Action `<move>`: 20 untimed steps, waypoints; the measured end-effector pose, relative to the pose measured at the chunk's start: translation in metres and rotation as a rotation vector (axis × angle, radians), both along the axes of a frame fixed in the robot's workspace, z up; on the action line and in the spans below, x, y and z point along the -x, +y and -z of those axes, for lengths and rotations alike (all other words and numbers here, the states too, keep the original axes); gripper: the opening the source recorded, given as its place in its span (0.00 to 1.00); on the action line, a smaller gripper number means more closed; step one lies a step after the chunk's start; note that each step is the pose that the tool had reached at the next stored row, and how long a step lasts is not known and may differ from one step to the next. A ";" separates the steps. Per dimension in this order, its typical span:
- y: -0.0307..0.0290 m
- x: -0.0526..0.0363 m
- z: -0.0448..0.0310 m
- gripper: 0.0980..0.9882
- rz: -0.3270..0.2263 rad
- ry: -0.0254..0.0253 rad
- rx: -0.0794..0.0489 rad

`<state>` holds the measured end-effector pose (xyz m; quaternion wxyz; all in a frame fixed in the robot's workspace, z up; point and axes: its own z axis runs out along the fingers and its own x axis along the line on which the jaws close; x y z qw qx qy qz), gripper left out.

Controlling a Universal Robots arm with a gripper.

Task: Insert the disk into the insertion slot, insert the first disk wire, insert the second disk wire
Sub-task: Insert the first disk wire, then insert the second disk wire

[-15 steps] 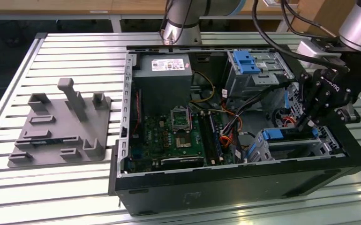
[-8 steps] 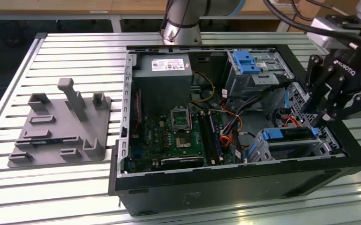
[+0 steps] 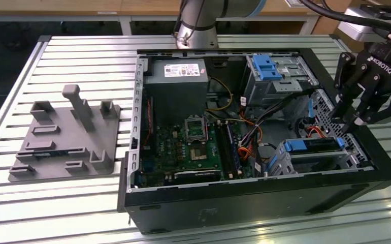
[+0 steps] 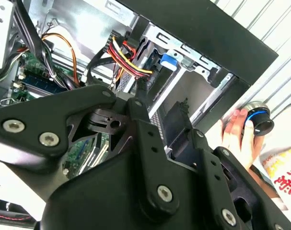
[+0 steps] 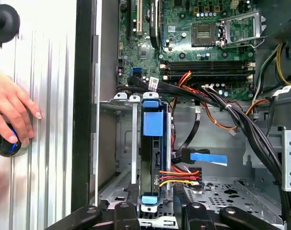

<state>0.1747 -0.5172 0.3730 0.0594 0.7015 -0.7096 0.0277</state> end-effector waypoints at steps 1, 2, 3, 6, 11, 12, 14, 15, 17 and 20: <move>0.0000 0.0000 0.0000 0.36 0.000 0.0000 0.000; 0.0000 0.0000 0.0000 0.36 0.000 -0.0001 -0.001; 0.0000 0.0000 0.0000 0.36 0.000 0.0000 -0.002; 0.0000 0.0000 0.0000 0.36 0.000 0.0000 -0.003; 0.0000 0.0000 0.0000 0.36 0.000 0.0000 -0.006; 0.0000 0.0000 0.0000 0.36 0.000 0.0000 -0.006; 0.0000 0.0000 0.0000 0.36 0.000 -0.0001 -0.007; 0.0000 0.0000 0.0000 0.36 0.000 0.0000 -0.008; 0.0000 0.0000 0.0000 0.36 0.000 0.0000 -0.009; 0.0000 0.0000 0.0000 0.36 0.000 0.0000 -0.010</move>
